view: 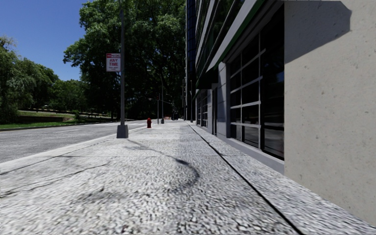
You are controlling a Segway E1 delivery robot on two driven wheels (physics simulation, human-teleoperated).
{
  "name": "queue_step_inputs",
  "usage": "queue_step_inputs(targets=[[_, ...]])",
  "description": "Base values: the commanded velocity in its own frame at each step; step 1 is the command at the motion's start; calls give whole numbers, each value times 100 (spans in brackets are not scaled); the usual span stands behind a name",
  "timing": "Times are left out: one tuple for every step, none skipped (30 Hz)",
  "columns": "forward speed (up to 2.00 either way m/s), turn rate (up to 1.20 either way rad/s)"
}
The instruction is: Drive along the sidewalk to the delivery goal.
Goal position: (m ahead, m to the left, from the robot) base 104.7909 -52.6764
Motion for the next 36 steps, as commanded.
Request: queue_step_inputs(targets=[[200,0],[200,0],[200,0],[200,0],[200,0],[200,0],[200,0],[200,0],[200,0],[200,0],[200,0],[200,0],[200,0],[200,0],[200,0],[200,0],[200,0],[200,0],[200,0],[200,0],[200,0],[200,0],[200,0],[200,0],[200,0],[200,0],[200,0],[200,0],[200,0],[200,0],[200,2],[200,18],[200,18],[200,31],[200,35],[200,36]])
